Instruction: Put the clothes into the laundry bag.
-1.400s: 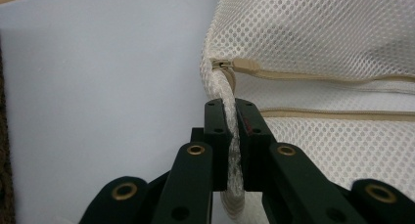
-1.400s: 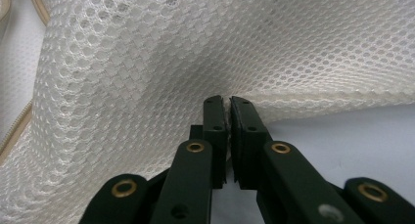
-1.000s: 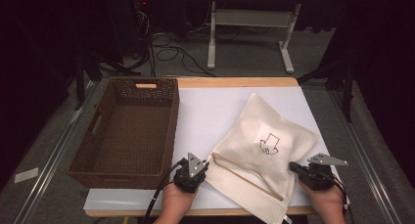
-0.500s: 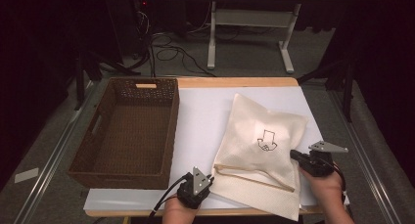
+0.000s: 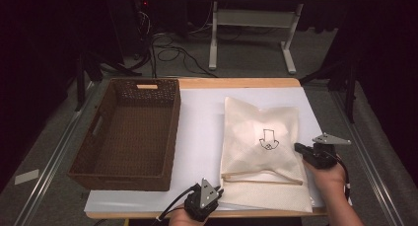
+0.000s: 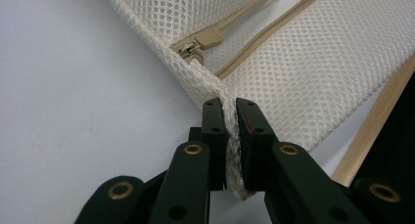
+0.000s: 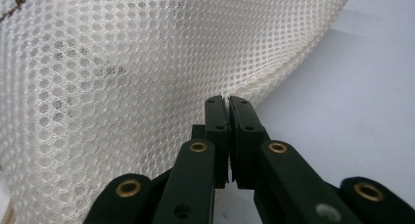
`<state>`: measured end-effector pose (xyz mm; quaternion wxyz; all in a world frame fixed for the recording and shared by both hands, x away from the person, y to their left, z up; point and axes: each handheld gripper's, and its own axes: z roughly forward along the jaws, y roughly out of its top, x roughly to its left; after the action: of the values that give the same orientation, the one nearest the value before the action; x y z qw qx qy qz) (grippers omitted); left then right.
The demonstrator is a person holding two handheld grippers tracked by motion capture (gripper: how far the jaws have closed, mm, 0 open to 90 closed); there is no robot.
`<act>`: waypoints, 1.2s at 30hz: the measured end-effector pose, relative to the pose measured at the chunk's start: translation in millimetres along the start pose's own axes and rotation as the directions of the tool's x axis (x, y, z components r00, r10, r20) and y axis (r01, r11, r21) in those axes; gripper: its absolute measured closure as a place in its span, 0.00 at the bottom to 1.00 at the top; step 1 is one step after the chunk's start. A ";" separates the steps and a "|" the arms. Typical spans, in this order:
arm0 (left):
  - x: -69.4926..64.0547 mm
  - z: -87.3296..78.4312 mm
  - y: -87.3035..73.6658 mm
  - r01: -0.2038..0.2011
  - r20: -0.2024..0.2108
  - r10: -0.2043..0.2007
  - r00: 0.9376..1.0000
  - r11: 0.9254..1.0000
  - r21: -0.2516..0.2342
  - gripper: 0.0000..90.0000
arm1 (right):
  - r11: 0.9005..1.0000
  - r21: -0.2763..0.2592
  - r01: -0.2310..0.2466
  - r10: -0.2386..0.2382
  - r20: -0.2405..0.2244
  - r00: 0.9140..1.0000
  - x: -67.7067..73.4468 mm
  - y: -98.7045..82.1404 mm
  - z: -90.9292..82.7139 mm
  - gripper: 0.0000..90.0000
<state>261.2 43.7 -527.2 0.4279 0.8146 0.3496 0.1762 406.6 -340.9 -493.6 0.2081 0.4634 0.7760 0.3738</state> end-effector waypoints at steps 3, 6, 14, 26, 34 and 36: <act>1.0 -0.5 1.3 0.002 0.000 -0.002 1.000 1.000 -0.001 0.88 | 1.000 0.004 -0.006 0.006 0.003 1.000 -1.2 -0.1 1.9 0.99; 1.9 -0.6 1.8 0.003 -0.006 -0.003 1.000 1.000 0.000 0.84 | 1.000 -0.002 -0.008 0.008 0.008 1.000 -0.2 -0.2 1.5 0.99; 8.7 -8.2 5.9 0.028 -0.030 -0.029 0.999 0.999 -0.036 0.60 | 1.000 -0.004 0.003 -0.003 0.014 1.000 1.2 -0.6 -0.8 0.95; 25.9 -28.4 20.4 0.065 -0.075 -0.077 0.994 0.988 -0.142 0.39 | 0.997 -0.071 0.008 -0.006 0.020 1.000 8.2 -2.4 -21.1 0.81; 35.0 -35.4 27.5 0.083 -0.085 -0.099 0.991 0.982 -0.170 0.20 | 0.981 -0.196 0.012 -0.021 -0.043 0.999 44.9 2.9 -53.0 0.44; 36.0 -35.8 28.4 0.088 -0.079 -0.101 0.992 0.983 -0.162 0.18 | 0.978 -0.205 0.024 -0.034 -0.046 0.998 57.7 2.3 -59.5 0.33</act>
<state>277.1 79.2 -483.9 0.4837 0.7521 0.3910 0.2180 340.1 -312.8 -452.7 0.2407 0.4189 0.7451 0.4598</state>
